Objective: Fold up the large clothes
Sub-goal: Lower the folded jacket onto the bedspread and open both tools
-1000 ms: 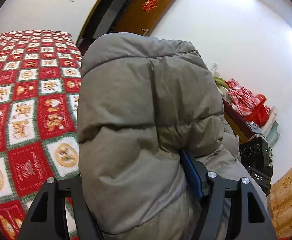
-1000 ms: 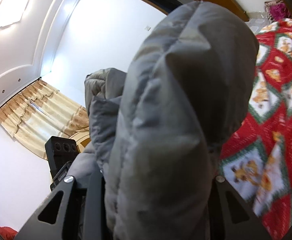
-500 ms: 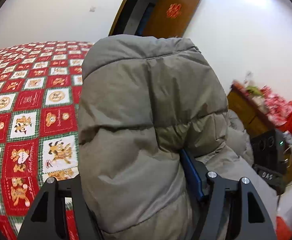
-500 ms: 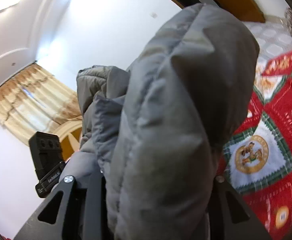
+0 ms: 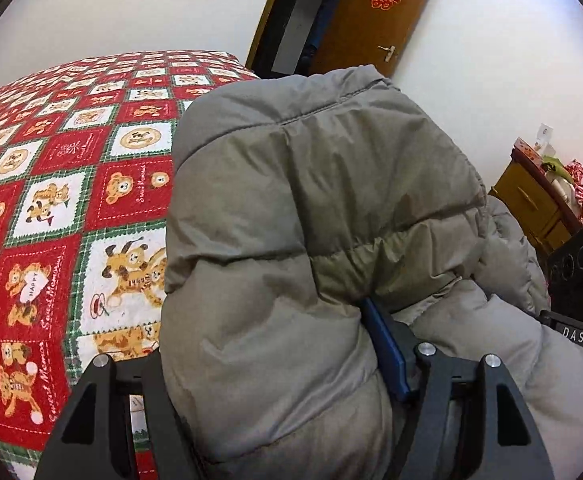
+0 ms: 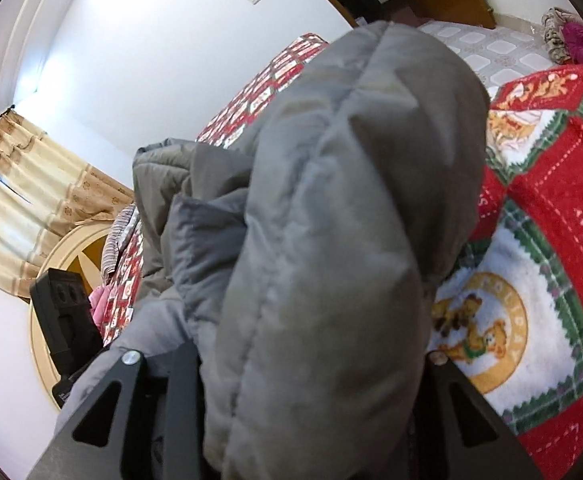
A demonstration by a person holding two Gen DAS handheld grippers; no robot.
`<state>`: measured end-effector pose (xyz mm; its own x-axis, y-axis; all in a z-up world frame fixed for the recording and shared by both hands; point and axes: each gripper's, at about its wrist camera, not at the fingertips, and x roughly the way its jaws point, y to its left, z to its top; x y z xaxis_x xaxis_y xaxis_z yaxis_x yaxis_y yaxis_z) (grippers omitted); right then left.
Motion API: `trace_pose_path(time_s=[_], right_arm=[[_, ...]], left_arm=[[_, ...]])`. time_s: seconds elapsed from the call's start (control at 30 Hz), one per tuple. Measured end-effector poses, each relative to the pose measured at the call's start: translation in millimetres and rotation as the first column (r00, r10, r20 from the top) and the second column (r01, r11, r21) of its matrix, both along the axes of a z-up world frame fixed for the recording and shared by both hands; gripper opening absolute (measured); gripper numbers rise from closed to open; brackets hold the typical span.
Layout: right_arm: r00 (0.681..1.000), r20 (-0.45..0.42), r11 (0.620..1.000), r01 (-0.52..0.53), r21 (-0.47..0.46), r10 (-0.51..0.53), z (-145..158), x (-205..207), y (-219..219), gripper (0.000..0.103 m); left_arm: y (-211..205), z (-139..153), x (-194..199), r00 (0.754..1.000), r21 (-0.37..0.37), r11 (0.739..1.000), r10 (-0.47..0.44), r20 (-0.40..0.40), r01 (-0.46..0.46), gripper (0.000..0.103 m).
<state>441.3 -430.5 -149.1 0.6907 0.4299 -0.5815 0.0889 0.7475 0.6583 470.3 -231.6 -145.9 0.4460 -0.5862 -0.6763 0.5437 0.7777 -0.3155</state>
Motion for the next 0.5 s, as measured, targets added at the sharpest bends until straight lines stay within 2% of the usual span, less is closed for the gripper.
trace_pose_path(time_s=[0.03,0.07,0.1,0.13,0.23,0.3,0.37,0.4,0.43,0.5], right_arm=[[1.0,-0.008,1.0,0.003,-0.019,-0.003,7,7,16,0.048],[0.999,-0.031,0.998,0.009,-0.059,-0.01,14,5,18,0.054],[0.999,-0.037,0.996,0.01,-0.088,-0.013,17,1,19,0.068],[1.0,-0.021,0.995,0.015,-0.101,-0.017,29,1,27,0.072],[0.996,0.043,0.99,0.085,-0.114,-0.081,54,-39,10,0.08],[0.987,0.078,0.983,0.148,-0.112,-0.14,70,-61,3,0.08],[0.982,0.131,0.977,0.157,-0.146,-0.138,98,-77,3,0.066],[0.981,0.144,0.973,0.153,-0.171,-0.129,104,-79,9,0.053],[0.981,0.158,0.963,0.147,-0.226,-0.112,121,-79,22,0.051],[0.98,0.189,0.951,0.111,-0.287,-0.057,142,-68,47,0.051]], left_arm=[[1,2,2,1.0,0.006,1.0,-0.006,-0.005,0.006,0.07],[4,5,3,1.0,0.011,1.0,-0.012,-0.013,0.012,0.07],[11,12,-1,1.0,0.012,1.0,-0.016,-0.019,0.016,0.07],[14,12,4,1.0,0.014,1.0,-0.014,-0.019,0.014,0.07],[32,25,-7,1.0,0.051,0.999,0.005,0.017,-0.006,0.072],[43,33,-16,0.999,0.054,0.998,0.015,0.035,-0.017,0.073],[48,39,-23,0.998,0.052,0.998,0.019,0.054,-0.022,0.074],[50,46,-27,0.997,0.052,0.998,0.037,0.068,-0.041,0.074],[52,49,-29,0.996,0.043,0.998,0.047,0.069,-0.05,0.074],[55,63,-43,0.996,-0.026,0.997,0.07,0.055,-0.068,0.074]])
